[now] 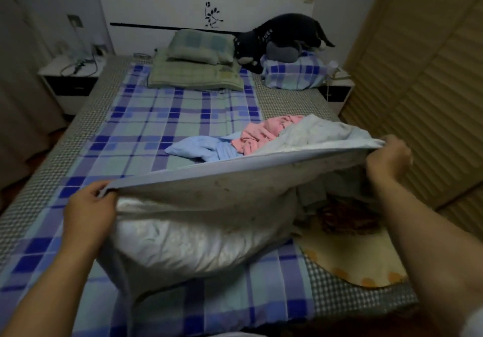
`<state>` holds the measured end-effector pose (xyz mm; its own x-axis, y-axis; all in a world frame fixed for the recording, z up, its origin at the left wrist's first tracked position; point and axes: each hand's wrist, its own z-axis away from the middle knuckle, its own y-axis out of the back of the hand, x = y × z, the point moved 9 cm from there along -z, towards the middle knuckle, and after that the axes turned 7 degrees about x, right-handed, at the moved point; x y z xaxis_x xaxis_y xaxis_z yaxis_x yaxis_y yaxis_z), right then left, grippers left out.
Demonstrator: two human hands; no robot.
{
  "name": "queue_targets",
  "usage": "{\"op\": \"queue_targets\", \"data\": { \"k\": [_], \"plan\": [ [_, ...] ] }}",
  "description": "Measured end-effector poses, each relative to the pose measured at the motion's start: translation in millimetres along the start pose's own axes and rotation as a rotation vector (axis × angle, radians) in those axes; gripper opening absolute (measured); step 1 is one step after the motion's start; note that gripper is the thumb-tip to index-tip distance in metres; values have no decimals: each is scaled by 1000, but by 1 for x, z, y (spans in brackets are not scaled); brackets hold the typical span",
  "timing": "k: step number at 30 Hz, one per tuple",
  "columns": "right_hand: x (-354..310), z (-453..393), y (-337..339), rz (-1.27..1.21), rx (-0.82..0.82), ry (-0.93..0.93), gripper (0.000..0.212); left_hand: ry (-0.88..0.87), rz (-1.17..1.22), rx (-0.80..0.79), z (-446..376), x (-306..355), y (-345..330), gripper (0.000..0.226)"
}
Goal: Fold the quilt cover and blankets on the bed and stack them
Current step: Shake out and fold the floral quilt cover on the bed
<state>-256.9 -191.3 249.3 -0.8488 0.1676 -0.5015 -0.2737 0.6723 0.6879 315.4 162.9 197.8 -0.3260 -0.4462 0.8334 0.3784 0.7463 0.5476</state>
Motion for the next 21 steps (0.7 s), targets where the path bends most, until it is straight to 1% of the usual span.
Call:
{"op": "queue_targets", "data": {
  "k": [2, 3, 4, 5, 7, 8, 9, 10, 11, 12, 13, 14, 15, 16, 17, 18, 19, 20, 21],
  "plan": [
    [5, -18, 25, -83, 38, -131, 29, 24, -54, 54, -9, -8, -8, 29],
    [-1, -12, 31, -108, 3, -154, 27, 24, -80, 47, -8, -4, -16, 31],
    [-21, 6, 34, -128, -127, -90, 24, 14, -103, 18, -4, 1, -30, 29],
    [-45, 38, 23, -87, -349, 77, 22, -16, -133, -48, 5, 11, -48, 33],
    [-76, 148, 12, 25, -896, 441, 28, -190, -185, -280, 35, 34, -96, 65],
    [-81, 209, 19, 44, -1113, 567, 31, -308, -208, -415, 58, 44, -120, 81],
    [-85, 258, 34, -28, -1243, 642, 25, -398, -225, -570, 85, 48, -143, 92],
    [-90, 288, 45, -127, -1257, 708, 17, -479, -216, -710, 111, 48, -162, 97],
    [-98, 303, 55, -211, -1196, 741, 12, -528, -215, -826, 135, 42, -175, 94],
    [-101, 304, 56, -261, -1108, 750, 9, -569, -222, -911, 153, 34, -187, 86],
    [-101, 300, 55, -276, -1033, 723, 8, -606, -279, -937, 165, 27, -190, 75],
    [-99, 294, 53, -301, -981, 686, 8, -654, -337, -908, 167, 17, -192, 66],
    [-92, 292, 50, -317, -950, 676, 10, -666, -395, -847, 163, 9, -190, 62],
    [-85, 296, 48, -334, -959, 704, 13, -648, -402, -774, 154, 1, -184, 60],
    [-73, 308, 46, -292, -997, 767, 18, -611, -391, -705, 143, -5, -175, 53],
    [-59, 324, 41, -199, -1034, 855, 26, -603, -355, -641, 134, -10, -167, 41],
    [-38, 337, 32, -54, -1075, 917, 34, -588, -340, -621, 131, -15, -160, 27],
    [-12, 345, 19, 103, -1099, 941, 38, -592, -322, -642, 133, -18, -156, 17],
    [13, 339, 6, 249, -1103, 887, 36, -599, -331, -708, 142, -19, -155, 14]
  ]
}}
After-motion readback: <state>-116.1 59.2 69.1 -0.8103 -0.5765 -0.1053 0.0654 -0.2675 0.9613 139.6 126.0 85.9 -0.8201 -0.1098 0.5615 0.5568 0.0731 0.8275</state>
